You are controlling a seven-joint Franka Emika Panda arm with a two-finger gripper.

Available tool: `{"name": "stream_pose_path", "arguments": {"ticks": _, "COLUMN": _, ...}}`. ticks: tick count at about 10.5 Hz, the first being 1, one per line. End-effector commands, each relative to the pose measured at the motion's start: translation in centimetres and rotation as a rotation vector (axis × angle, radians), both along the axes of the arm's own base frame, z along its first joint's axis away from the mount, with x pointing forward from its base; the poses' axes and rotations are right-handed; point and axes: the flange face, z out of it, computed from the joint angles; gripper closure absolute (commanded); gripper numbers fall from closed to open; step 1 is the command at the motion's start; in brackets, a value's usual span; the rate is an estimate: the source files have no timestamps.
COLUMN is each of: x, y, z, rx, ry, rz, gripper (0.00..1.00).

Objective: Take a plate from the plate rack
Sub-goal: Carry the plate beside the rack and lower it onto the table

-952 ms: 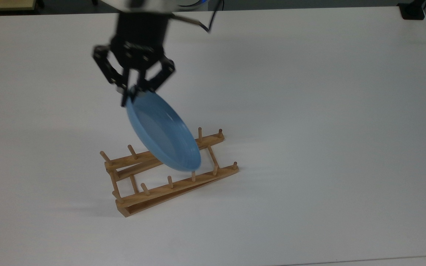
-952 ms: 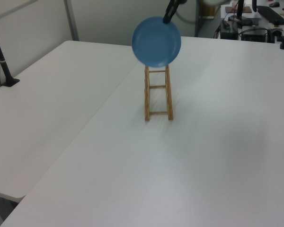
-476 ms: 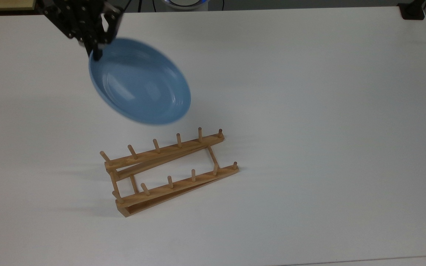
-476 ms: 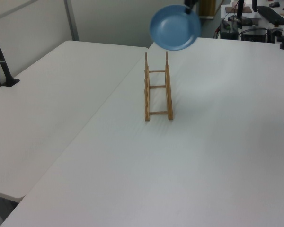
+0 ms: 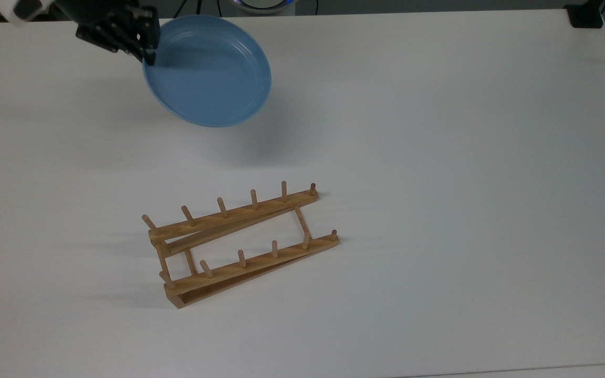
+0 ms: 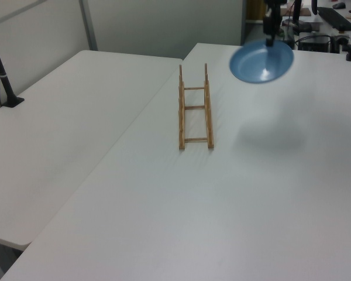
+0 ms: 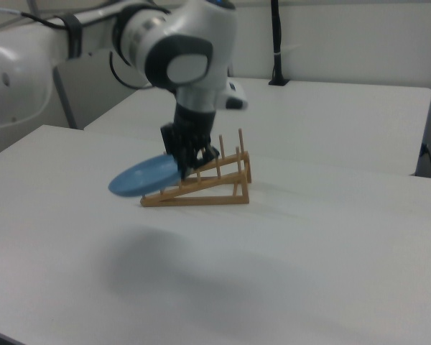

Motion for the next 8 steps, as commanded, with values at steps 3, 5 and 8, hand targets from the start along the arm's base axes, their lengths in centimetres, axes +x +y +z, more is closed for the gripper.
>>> {"name": "stream_pose_path", "arguments": {"ticks": 3, "x": 0.8, "y": -3.5, "z": -12.1, "rx": -0.031, "ry": 0.166, "rz": 0.139, "gripper": 1.0}}
{"name": "stream_pose_path", "arguments": {"ticks": 5, "x": 1.6, "y": -3.4, "z": -14.6, "rx": -0.062, "ry": 0.163, "rz": 0.147, "gripper": 1.0}}
{"name": "stream_pose_path", "arguments": {"ticks": 8, "x": 2.0, "y": -3.9, "z": -16.9, "rx": -0.094, "ry": 0.16, "rz": 0.144, "gripper": 0.63}}
